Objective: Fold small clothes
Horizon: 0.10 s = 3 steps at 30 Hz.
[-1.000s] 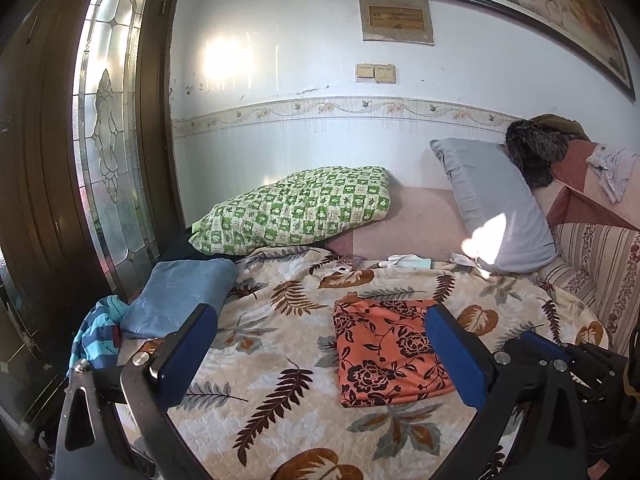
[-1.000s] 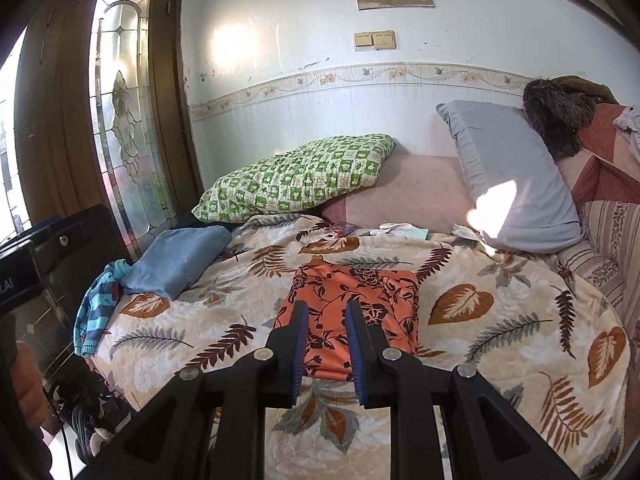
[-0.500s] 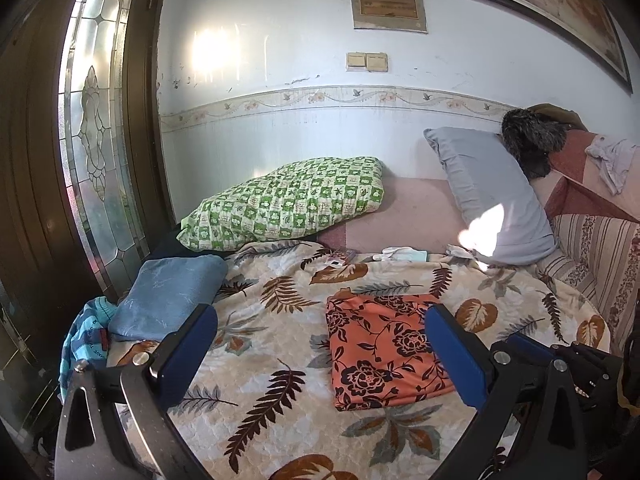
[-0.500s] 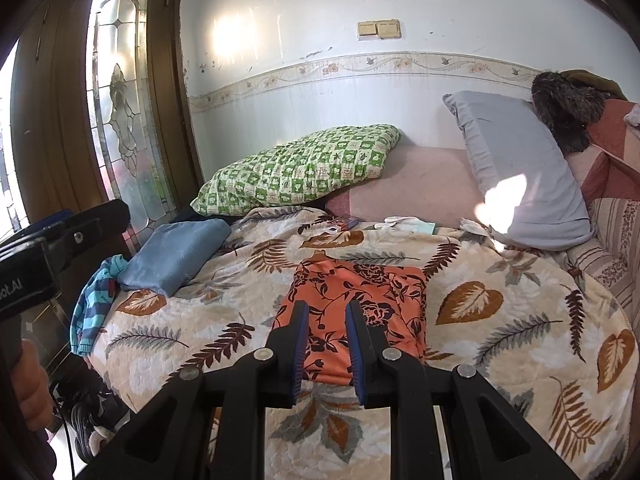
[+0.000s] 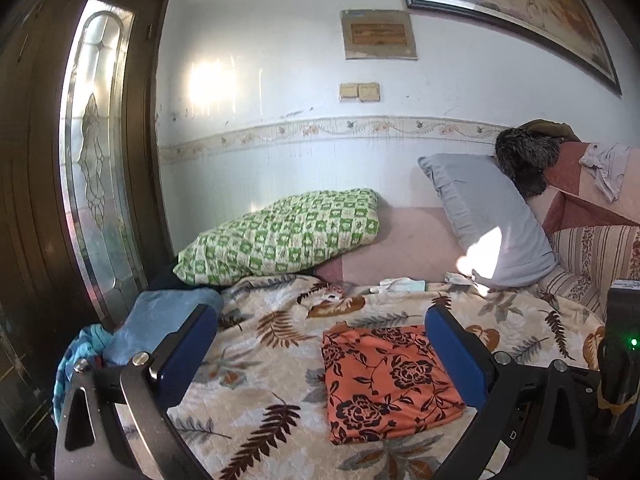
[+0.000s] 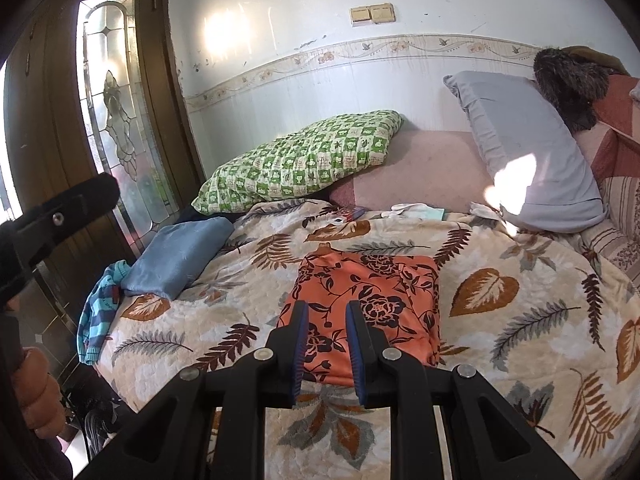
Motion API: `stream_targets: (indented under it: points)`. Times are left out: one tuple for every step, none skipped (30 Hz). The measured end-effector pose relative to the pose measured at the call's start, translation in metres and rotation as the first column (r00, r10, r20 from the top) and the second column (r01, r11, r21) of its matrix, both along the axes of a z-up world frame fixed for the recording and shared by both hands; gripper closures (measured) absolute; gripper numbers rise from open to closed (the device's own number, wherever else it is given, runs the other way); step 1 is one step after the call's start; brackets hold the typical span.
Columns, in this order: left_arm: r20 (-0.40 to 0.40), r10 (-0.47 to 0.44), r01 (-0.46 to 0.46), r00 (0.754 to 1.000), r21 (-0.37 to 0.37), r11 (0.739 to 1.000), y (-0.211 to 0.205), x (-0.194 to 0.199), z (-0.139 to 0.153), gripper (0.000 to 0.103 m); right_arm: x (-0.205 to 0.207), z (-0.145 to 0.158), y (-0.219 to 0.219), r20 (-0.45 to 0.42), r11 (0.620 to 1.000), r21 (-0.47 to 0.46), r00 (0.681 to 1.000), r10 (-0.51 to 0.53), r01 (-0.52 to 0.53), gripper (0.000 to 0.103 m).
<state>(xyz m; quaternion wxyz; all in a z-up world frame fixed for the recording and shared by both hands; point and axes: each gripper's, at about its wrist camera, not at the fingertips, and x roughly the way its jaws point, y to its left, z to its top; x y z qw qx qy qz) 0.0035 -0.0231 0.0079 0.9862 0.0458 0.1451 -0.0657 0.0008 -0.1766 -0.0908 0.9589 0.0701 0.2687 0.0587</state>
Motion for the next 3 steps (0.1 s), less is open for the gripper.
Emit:
stream_targets:
  points:
    - [-0.008, -0.012, 0.012, 1.000, 0.009, 1.000, -0.0019, 0.0021, 0.0002, 0.000, 0.0017, -0.0013, -0.0020, -0.003, 1.000, 0.004, 1.000, -0.001, 0.001, 0.081]
    - [-0.025, -0.022, 0.022, 0.999, 0.007, 1.000, -0.0027, 0.0052, -0.0009, 0.000, 0.0032, -0.0023, -0.0035, -0.004, 1.000, 0.000, 1.000, -0.005, 0.005, 0.081]
    - [-0.052, -0.033, 0.032, 0.998, -0.008, 0.999, -0.0013, 0.0115, -0.0034, 0.000, 0.0052, -0.0028, -0.0057, -0.004, 1.000, -0.010, 1.000, -0.008, 0.008, 0.081]
